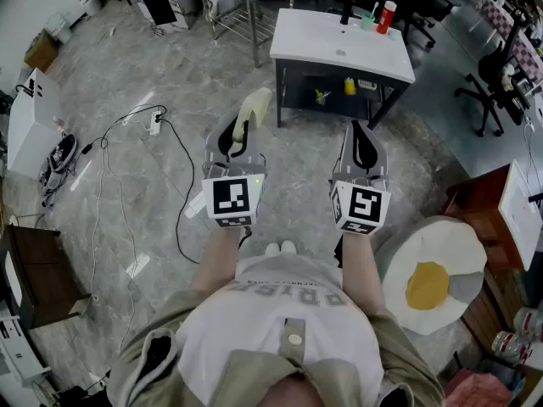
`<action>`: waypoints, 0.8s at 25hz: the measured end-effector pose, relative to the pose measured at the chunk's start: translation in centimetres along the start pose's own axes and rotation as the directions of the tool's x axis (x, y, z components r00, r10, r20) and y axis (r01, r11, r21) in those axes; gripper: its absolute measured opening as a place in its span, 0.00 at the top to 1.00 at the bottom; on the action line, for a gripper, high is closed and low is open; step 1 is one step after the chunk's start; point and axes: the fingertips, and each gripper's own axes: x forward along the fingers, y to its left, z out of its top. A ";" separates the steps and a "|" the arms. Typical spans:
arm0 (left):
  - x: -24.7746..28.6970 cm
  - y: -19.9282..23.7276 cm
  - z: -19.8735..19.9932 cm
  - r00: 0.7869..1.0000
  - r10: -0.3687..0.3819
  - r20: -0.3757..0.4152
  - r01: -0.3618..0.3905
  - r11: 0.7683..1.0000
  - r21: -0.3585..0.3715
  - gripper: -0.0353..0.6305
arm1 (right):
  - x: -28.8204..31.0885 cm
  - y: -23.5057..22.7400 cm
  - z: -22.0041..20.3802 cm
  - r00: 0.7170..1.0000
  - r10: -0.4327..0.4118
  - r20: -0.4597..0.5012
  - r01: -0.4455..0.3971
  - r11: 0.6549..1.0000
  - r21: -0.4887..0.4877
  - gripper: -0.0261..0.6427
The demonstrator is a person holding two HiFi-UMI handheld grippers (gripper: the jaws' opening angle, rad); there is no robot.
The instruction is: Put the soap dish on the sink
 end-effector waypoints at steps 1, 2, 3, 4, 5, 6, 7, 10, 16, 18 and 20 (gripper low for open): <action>0.0 -0.1 0.0 1.000 -0.001 -0.001 0.001 1.000 0.001 0.92 | 0.0 0.0 0.0 1.000 0.000 0.000 0.000 1.000 -0.001 0.97; 0.0 -0.1 -0.1 1.000 -0.001 -0.002 0.001 1.000 0.002 0.92 | 0.0 0.0 0.0 1.000 0.000 0.000 0.000 1.000 -0.001 0.97; 0.0 -0.2 -0.1 1.000 -0.002 -0.003 0.002 1.000 0.003 0.92 | 0.0 0.0 0.0 1.000 0.000 0.000 0.000 1.000 -0.002 0.97; 0.0 -0.2 -0.1 1.000 -0.002 -0.003 0.002 1.000 0.002 0.92 | 0.0 0.0 0.0 1.000 0.000 -0.001 0.000 1.000 -0.003 0.97; 0.0 -0.2 0.0 1.000 -0.003 -0.002 0.003 1.000 0.000 0.92 | -0.1 0.0 0.0 1.000 0.000 -0.001 0.000 1.000 -0.004 0.97; 0.0 -0.3 0.0 1.000 -0.005 -0.002 0.005 1.000 -0.006 0.92 | -0.1 -0.1 0.0 1.000 -0.001 -0.002 0.001 1.000 -0.005 0.97; -0.1 -0.3 0.0 1.000 -0.006 -0.001 0.006 1.000 -0.012 0.92 | -0.1 -0.1 0.0 1.000 -0.001 -0.002 0.001 1.000 -0.005 0.97; -0.1 -0.1 0.1 1.000 -0.006 0.000 0.006 1.000 -0.021 0.92 | -0.1 0.1 0.1 1.000 0.001 -0.001 -0.001 1.000 -0.007 0.97; 0.0 -0.1 -0.1 1.000 -0.006 -0.003 0.006 1.000 -0.023 0.92 | -0.1 0.2 -0.2 1.000 0.009 -0.013 -0.009 1.000 -0.017 0.97; 0.0 -0.1 -0.1 1.000 -0.005 -0.003 0.005 1.000 -0.022 0.92 | 0.0 0.3 -0.3 1.000 0.015 -0.014 -0.015 1.000 -0.010 0.97; 0.0 -0.1 -0.1 1.000 -0.005 -0.002 0.005 1.000 -0.021 0.92 | 0.0 0.2 -0.3 1.000 0.029 -0.006 -0.028 0.999 0.024 0.97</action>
